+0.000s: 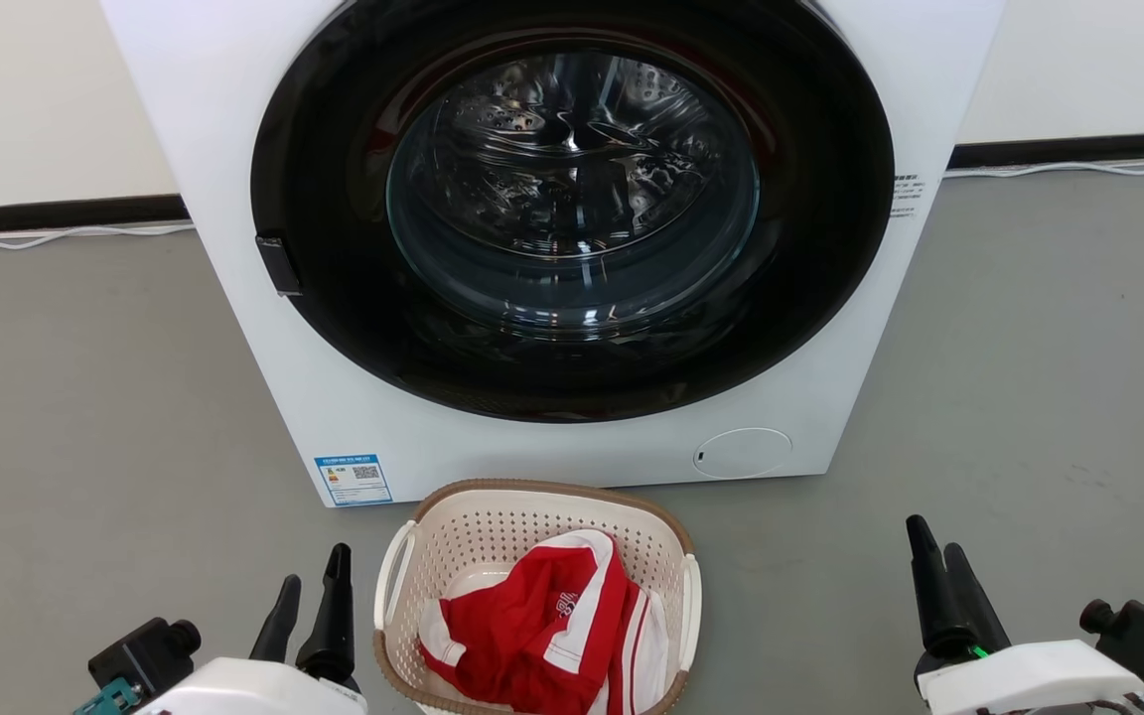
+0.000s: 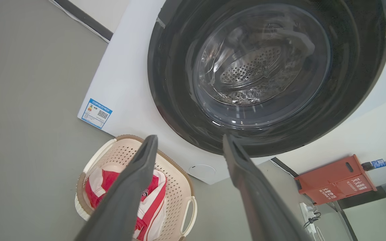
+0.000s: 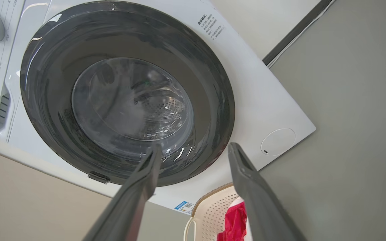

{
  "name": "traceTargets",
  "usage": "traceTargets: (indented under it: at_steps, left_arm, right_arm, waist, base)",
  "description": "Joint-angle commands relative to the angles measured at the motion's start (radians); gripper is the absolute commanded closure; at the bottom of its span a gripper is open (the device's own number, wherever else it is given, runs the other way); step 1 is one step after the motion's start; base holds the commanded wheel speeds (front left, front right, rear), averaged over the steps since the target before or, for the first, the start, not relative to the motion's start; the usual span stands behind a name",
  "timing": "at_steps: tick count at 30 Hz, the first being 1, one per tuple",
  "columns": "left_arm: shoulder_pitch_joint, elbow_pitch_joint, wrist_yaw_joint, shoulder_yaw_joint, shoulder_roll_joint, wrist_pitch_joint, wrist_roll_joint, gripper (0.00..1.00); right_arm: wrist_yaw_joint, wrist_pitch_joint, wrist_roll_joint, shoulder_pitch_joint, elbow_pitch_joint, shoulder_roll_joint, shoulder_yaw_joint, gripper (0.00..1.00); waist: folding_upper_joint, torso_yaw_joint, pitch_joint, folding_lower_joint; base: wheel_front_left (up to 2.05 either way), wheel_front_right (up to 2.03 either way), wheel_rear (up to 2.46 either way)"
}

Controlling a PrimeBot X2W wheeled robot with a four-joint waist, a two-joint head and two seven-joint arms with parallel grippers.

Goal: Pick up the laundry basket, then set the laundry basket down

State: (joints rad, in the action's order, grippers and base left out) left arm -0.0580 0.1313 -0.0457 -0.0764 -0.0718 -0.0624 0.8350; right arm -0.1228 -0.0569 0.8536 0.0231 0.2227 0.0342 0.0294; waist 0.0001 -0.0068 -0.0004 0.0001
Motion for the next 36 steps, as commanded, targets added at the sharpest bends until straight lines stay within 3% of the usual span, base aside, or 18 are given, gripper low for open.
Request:
traceTargets:
  at_steps: [1,36]
  left_arm:
    - [0.02,-0.036,-0.01,0.009,-0.013,-0.01,-0.031,0.0]
    - [-0.023,-0.105,-0.144,-0.086,-0.072,-0.113,-0.444,0.0]
  right_arm:
    - [-0.004,-0.016,-0.027,-0.018,-0.034,0.011,-0.015,0.0]
    - [-0.006,-0.119,-0.47,0.001,-0.055,0.014,-0.063,0.0]
  waist:
    - [-0.0001,0.0,0.0,-0.0001]
    - [-0.0001,-0.004,-0.004,-0.0001]
  base:
    - [0.0,0.0,0.0]
    - [0.0,0.0,0.0]
